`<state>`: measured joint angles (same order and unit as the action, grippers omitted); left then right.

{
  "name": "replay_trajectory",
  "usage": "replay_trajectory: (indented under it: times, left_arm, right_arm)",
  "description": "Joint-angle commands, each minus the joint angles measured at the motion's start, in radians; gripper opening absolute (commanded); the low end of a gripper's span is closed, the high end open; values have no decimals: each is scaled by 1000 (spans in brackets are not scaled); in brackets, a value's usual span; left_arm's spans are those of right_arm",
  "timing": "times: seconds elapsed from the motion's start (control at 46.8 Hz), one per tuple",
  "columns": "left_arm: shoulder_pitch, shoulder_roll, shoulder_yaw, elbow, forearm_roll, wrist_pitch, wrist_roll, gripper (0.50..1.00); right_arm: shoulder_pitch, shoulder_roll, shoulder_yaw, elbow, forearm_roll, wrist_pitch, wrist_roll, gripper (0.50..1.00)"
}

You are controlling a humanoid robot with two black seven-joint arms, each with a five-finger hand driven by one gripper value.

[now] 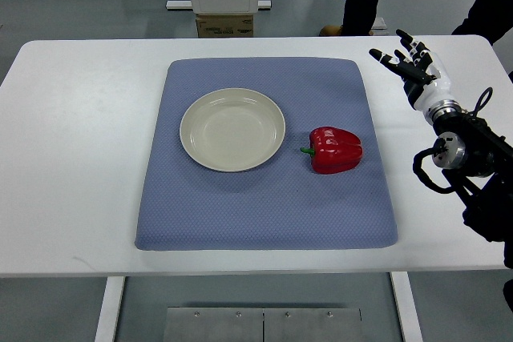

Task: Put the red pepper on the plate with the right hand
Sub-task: 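Raise the right hand and open its fingers above the mat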

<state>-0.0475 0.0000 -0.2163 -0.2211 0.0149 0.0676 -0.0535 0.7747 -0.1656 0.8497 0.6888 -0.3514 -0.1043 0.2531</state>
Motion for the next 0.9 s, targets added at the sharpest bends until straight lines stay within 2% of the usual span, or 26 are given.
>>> replay_trajectory:
  times: [0.0, 0.427, 0.876]
  left_arm:
    - [0, 0, 0, 0, 4, 1, 0, 1000]
    - [6, 0, 0, 0, 4, 0, -2, 1000]
    - [8, 0, -1, 0, 3, 0, -2, 1000]
  right_arm:
    - [-2, 0, 0, 0, 0, 0, 0, 1000]
    - [-3, 1, -1, 6, -1, 5, 0, 1000]
    - [5, 9, -23, 8, -1, 78, 0, 1000]
